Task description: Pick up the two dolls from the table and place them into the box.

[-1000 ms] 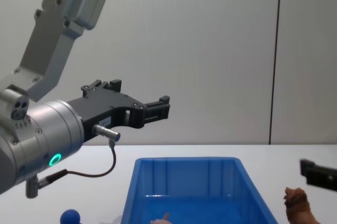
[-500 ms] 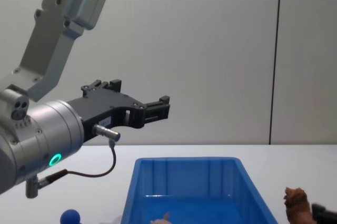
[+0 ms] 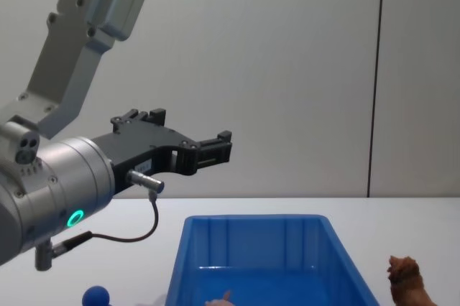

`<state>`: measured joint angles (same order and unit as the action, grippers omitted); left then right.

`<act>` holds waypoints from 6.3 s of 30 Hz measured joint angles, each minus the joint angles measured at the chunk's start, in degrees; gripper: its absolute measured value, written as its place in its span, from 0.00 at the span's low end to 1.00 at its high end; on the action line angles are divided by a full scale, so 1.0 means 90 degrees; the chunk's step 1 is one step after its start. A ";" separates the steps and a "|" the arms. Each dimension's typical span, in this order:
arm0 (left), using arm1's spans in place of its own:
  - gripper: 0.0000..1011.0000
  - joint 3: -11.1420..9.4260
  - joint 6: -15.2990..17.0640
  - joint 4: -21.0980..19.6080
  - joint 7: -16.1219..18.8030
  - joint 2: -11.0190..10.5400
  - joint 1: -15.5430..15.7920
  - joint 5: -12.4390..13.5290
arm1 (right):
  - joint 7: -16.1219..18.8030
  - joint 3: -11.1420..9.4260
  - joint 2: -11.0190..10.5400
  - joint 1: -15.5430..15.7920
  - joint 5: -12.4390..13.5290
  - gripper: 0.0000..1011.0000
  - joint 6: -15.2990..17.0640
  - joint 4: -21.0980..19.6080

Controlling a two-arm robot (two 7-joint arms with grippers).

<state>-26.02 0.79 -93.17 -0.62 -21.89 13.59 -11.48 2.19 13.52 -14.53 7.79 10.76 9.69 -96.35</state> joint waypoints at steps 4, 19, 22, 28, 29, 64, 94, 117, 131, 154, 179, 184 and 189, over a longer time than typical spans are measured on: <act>0.99 0.0000 0.0000 0.0000 0.0000 0.0000 0.0000 0.0000 | 0.0044 0.0027 0.0066 -0.0070 -0.0021 0.86 0.0005 0.0141; 0.99 0.0000 0.0000 0.0000 0.0000 0.0000 0.0000 0.0000 | 0.0048 0.0066 0.0216 -0.0185 -0.0056 0.44 0.0053 0.0407; 0.99 0.0000 0.0000 0.0000 0.0000 0.0000 0.0000 0.0000 | 0.0036 0.0066 0.0219 -0.0183 -0.0076 0.31 0.0039 0.0404; 0.99 0.0000 0.0000 0.0000 0.0000 0.0000 0.0000 0.0000 | 0.0065 0.0052 0.0210 -0.0170 -0.0114 0.28 -0.0067 0.0286; 0.99 0.0000 0.0000 0.0000 0.0000 0.0000 0.0000 0.0000 | 0.0079 0.0049 0.0207 -0.0170 -0.0119 0.28 -0.0085 0.0259; 0.99 0.0000 0.0000 0.0000 0.0000 0.0000 0.0000 0.0000 | 0.1843 0.0260 0.0762 -0.1466 -0.0339 0.57 -0.0386 0.0703; 0.99 0.0000 0.0000 0.0000 0.0000 0.0000 0.0000 0.0000 | 0.0128 -0.0042 0.0385 -0.0669 -0.0092 0.99 -0.0859 -0.0076; 0.99 0.0062 0.0269 -0.0089 0.0054 -0.0074 -0.0103 -0.0210 | -0.0762 -0.0281 0.0065 0.0039 0.0207 0.99 -0.1245 -0.0622; 0.99 0.0243 0.0859 -0.0390 0.0436 -0.0362 -0.0480 -0.0877 | -0.0864 -0.0309 0.0028 0.0123 0.0242 0.99 -0.1289 -0.0685; 0.99 0.0428 0.1473 -0.0390 0.0896 -0.0604 -0.0939 -0.1633 | -0.0907 -0.0321 0.0013 0.0156 0.0254 0.99 -0.1306 -0.0711; 0.66 0.0427 0.1470 0.0354 0.0699 -0.0402 -0.0941 -0.1698 | -0.0913 -0.0320 0.0010 0.0162 0.0254 0.99 -0.1306 -0.0715; 0.52 0.0418 0.1439 0.0428 0.0666 -0.0371 -0.0933 -0.1640 | -0.0913 -0.0320 0.0011 0.0162 0.0254 0.99 -0.1306 -0.0714; 0.33 0.0416 0.1374 0.0469 0.0651 -0.0346 -0.0934 -0.1580 | -0.0913 -0.0320 0.0011 0.0163 0.0254 0.99 -0.1306 -0.0714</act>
<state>-22.28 13.16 -88.95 5.24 -25.01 5.18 -25.70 -6.02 10.64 -14.44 9.26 13.05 -2.06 -102.77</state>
